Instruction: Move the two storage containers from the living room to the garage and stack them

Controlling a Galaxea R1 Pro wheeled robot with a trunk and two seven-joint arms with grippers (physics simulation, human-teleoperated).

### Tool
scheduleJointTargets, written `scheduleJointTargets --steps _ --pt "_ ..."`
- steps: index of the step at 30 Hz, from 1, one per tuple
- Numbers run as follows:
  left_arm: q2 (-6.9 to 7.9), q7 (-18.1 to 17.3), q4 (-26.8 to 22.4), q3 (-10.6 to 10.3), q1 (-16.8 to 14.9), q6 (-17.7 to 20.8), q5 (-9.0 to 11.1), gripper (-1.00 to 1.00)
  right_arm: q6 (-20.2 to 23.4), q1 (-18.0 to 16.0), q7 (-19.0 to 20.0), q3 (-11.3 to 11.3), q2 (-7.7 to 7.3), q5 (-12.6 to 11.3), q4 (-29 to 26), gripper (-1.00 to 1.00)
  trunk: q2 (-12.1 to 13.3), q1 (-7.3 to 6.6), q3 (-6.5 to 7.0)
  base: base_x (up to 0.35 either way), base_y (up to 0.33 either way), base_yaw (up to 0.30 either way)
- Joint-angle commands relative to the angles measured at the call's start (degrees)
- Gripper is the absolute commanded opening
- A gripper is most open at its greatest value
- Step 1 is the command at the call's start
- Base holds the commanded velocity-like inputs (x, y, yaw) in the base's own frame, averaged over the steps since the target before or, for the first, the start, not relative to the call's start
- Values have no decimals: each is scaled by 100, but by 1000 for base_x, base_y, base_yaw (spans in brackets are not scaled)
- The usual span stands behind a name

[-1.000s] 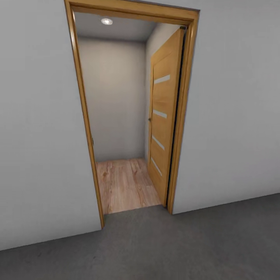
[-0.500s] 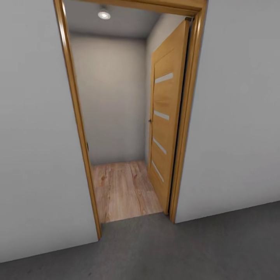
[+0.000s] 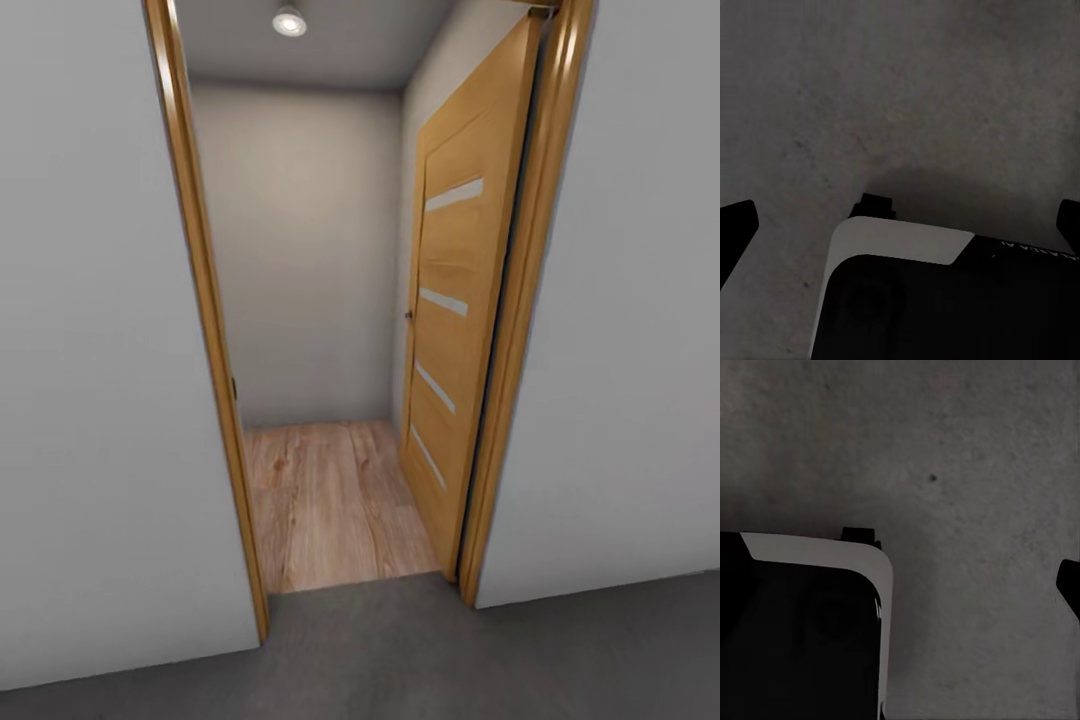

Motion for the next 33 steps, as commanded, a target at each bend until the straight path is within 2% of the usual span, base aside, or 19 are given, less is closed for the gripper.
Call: scheduleJointTargets --steps 1,18,33 --pt "-2 17 6 -42 -5 -19 44 100 -28 -5 -4 48 2 -40 14 100 -4 4 -7 323 -14 264" --pt "-8 17 6 -49 -5 -25 44 100 -29 -5 -11 12 11 -69 14 100 -4 4 -7 309 -146 259" --pt "-8 17 6 -46 -5 -27 44 100 -11 -5 75 77 2 -13 14 100 -4 4 -7 284 -226 27"
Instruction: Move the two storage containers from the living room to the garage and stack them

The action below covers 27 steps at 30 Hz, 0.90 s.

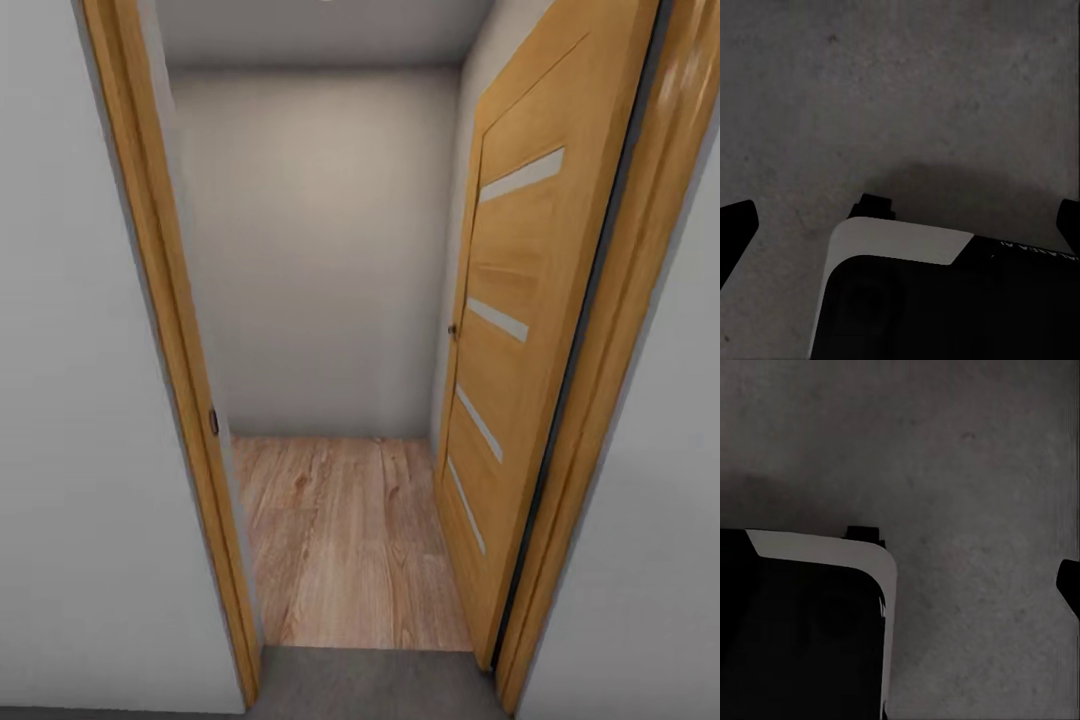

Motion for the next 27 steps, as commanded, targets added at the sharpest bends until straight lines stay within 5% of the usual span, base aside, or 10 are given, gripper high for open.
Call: scheduleJointTargets --steps 1,15,27 --pt "-2 19 5 -44 -5 -20 45 100 -25 -6 -2 48 3 -37 14 100 -4 3 -7 282 -228 1" --pt "2 18 5 -39 -5 -70 45 100 -44 -6 -77 54 4 -39 14 100 -4 3 -7 274 -222 104" --pt "10 26 5 -31 -5 -99 69 100 -43 -6 -59 54 8 -41 14 100 -4 3 -7 41 -27 209"
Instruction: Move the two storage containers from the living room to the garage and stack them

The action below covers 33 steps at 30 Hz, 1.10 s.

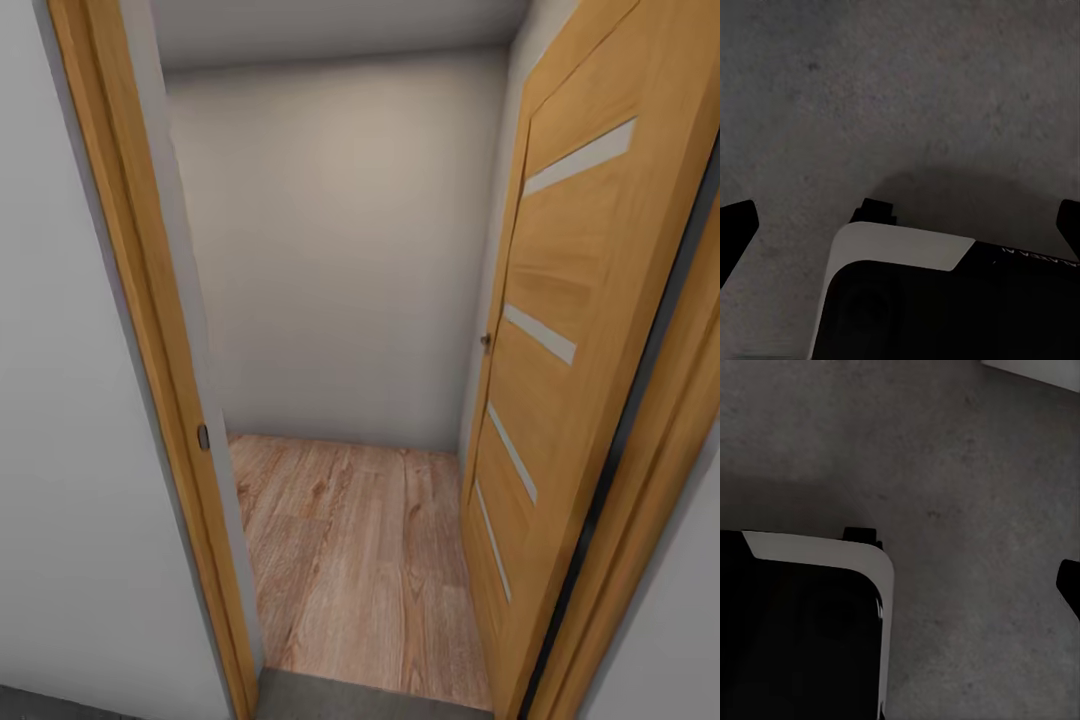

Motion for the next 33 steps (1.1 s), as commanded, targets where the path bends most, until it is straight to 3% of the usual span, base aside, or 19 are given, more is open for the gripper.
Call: scheduleJointTargets --steps 1,33 --pt "-1 17 4 -41 -4 -18 44 100 -28 -6 -2 50 4 -43 15 100 -4 1 -7 67 -1 28" --pt "-4 16 4 -46 -4 3 46 100 -36 -6 29 -16 8 -107 15 100 -4 1 -7 307 0 2"
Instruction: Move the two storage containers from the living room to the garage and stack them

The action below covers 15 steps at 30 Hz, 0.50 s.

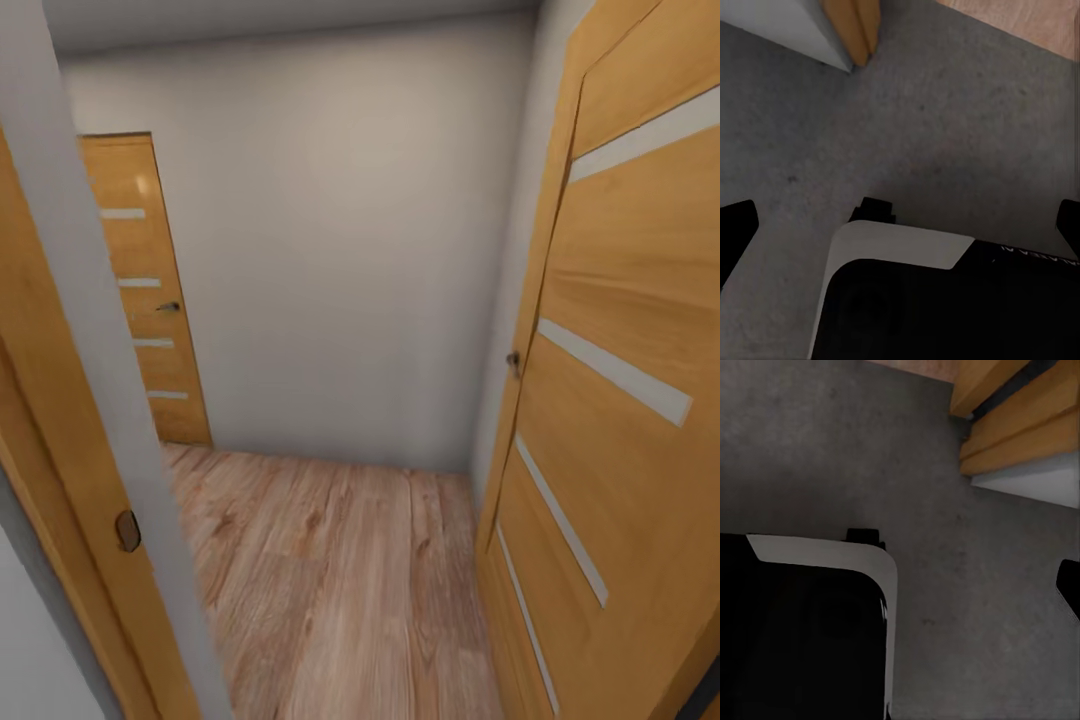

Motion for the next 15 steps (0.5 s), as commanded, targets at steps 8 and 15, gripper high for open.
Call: scheduleJointTargets --steps 8,15 --pt "-2 19 4 -45 -4 -29 44 100 -27 -6 -3 44 3 -48 16 100 -4 4 -7 306 -46 -139" --pt "-2 19 4 -41 -4 -38 44 100 -21 -6 -26 75 3 -13 16 100 -4 4 -7 83 -25 -128"
